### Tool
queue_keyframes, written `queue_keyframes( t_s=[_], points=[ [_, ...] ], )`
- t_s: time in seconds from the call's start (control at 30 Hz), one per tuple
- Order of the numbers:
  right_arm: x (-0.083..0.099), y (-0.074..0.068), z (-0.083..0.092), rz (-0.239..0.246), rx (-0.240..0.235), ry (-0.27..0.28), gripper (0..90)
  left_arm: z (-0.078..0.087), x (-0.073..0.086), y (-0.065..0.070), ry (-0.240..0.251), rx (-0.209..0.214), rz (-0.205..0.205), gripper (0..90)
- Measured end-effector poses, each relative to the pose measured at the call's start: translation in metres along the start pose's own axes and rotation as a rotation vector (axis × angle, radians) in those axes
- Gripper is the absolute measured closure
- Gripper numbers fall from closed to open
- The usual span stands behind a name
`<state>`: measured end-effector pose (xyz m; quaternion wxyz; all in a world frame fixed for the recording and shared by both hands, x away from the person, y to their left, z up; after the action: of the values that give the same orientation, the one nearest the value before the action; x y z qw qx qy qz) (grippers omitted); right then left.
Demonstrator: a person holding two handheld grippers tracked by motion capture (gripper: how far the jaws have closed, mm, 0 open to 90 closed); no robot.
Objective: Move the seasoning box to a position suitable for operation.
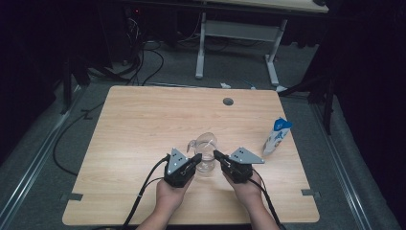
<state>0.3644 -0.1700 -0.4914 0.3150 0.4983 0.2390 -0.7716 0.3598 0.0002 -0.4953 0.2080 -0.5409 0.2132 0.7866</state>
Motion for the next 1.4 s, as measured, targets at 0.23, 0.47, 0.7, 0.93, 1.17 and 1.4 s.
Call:
queue_keyframes(
  t_s=[0.23, 0.47, 0.7, 0.93, 1.17, 1.4],
  points=[
    [0.001, 0.000, 0.000, 0.005, 0.000, 0.001, 90.0, 0.000, -0.003, -0.004, 0.015, -0.012, 0.027, 90.0],
    [0.002, 0.000, 0.000, 0.010, -0.001, 0.010, 90.0, 0.001, -0.007, -0.012, 0.024, -0.031, 0.050, 90.0],
    [0.002, 0.000, 0.000, 0.013, -0.003, 0.011, 90.0, 0.002, -0.009, -0.019, 0.028, -0.051, 0.061, 90.0],
    [0.002, 0.000, 0.000, 0.014, -0.004, 0.011, 90.0, 0.003, -0.009, -0.025, 0.027, -0.066, 0.061, 90.0],
    [0.001, 0.000, 0.001, 0.006, -0.001, 0.004, 90.0, 0.006, -0.005, -0.025, 0.013, -0.068, 0.018, 90.0],
    [-0.002, 0.004, 0.010, -0.009, 0.019, 0.023, 88.5, 0.010, 0.012, -0.040, -0.056, -0.096, -0.021, 87.4]
  ],
)
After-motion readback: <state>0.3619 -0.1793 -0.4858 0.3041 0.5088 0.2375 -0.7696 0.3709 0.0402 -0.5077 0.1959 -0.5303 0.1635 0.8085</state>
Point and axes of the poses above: each handheld gripper's, and its own axes: z roughly backward along the jaws, x roughly out of its underside, y roughly to its right, the point moved 4 cm from there along -z, roughly forward along the jaws, and after that the axes turned 10 degrees about -x, right-handed, at the moved point
